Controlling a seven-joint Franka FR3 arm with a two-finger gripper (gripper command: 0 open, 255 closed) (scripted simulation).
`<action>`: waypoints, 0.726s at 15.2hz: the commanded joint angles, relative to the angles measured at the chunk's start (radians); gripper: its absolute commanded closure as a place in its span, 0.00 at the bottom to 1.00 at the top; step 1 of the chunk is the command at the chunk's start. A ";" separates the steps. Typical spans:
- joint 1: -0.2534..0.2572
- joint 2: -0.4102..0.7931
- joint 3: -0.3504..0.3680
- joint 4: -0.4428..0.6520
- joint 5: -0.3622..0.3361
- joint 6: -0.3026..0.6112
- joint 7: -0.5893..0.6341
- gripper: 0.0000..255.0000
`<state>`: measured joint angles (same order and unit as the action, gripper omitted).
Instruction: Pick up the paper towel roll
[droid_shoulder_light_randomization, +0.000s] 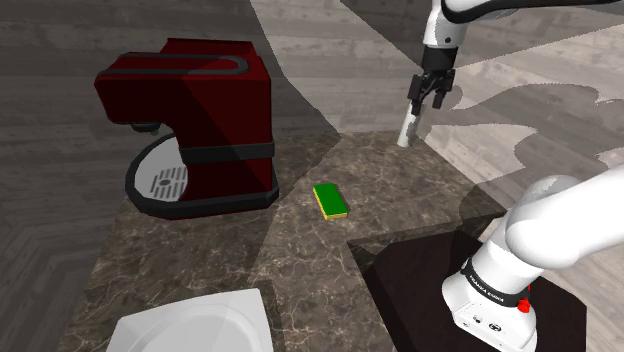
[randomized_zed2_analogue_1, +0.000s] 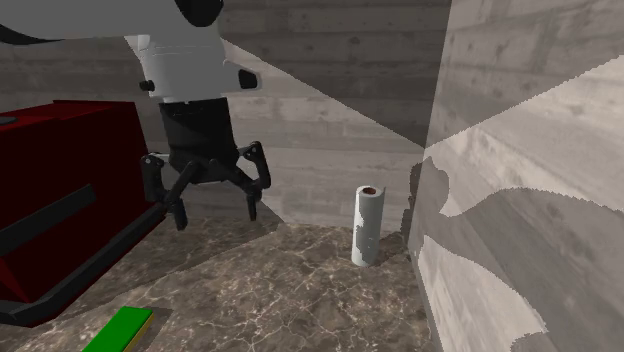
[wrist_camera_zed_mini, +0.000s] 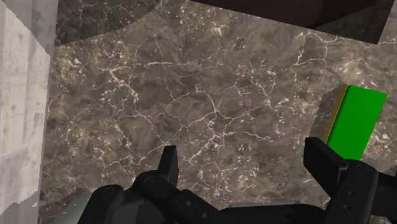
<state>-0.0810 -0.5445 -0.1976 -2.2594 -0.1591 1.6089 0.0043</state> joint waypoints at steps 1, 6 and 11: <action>-0.009 0.058 -0.026 0.034 -0.004 0.037 -0.011 0.00; -0.036 0.198 -0.103 0.122 -0.003 0.119 -0.061 0.00; -0.062 0.351 -0.176 0.234 0.029 0.185 -0.120 0.00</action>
<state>-0.1361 -0.2206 -0.3577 -2.0455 -0.1360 1.7815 -0.1008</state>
